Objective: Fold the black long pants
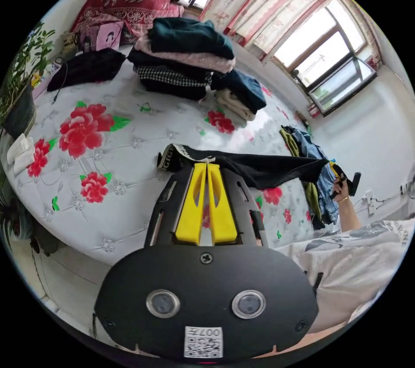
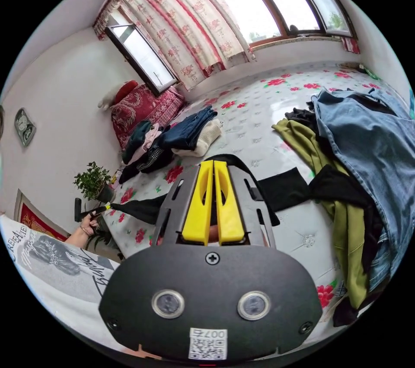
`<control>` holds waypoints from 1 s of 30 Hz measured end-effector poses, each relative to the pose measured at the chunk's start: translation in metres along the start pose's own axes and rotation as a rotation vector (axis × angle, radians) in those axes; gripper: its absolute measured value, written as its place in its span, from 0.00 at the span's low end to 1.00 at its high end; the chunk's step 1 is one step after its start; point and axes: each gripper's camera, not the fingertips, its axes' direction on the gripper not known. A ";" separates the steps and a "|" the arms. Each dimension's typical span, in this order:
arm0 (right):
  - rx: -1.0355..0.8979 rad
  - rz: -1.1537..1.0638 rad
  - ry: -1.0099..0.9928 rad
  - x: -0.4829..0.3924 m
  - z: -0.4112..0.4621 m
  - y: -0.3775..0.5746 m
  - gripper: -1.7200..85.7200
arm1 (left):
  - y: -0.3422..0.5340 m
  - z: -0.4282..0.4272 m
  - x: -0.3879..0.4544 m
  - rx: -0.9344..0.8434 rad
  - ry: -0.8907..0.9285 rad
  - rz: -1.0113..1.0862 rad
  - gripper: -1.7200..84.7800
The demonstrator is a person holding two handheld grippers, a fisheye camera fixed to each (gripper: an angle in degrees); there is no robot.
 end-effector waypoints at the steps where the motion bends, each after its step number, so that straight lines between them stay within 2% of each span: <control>1: 0.019 -0.010 -0.004 -0.003 -0.007 0.001 0.02 | 0.011 -0.034 0.007 0.036 0.011 0.038 0.01; 3: 0.083 -0.059 -0.014 -0.011 -0.039 0.016 0.02 | 0.036 -0.073 0.013 0.043 0.000 0.083 0.01; 6: 0.003 -0.072 0.016 -0.011 -0.051 0.053 0.02 | 0.097 -0.090 0.006 -0.058 -0.024 0.066 0.01; 10: -0.222 0.050 0.102 0.006 -0.010 0.113 0.03 | 0.186 -0.043 -0.031 -0.231 -0.052 -0.187 0.01; 13: -0.333 0.074 0.197 0.009 0.035 0.139 0.04 | 0.215 -0.026 -0.042 -0.221 -0.068 -0.305 0.01; 19: -0.389 -0.075 0.348 -0.006 0.118 0.112 0.06 | 0.202 -0.042 -0.047 -0.110 -0.037 -0.343 0.01; 22: -0.487 -0.167 0.441 -0.005 0.168 0.103 0.05 | 0.192 -0.041 -0.041 -0.111 -0.056 -0.323 0.01; 25: -0.692 -0.188 0.510 0.009 0.219 0.113 0.04 | 0.184 -0.040 -0.034 -0.106 -0.071 -0.307 0.01; 28: -0.682 -0.247 0.565 0.004 0.222 0.108 0.02 | 0.178 -0.042 -0.026 -0.087 -0.065 -0.284 0.01; 30: -0.572 -0.314 0.575 -0.005 0.195 0.096 0.02 | 0.179 -0.045 -0.019 -0.084 -0.055 -0.260 0.01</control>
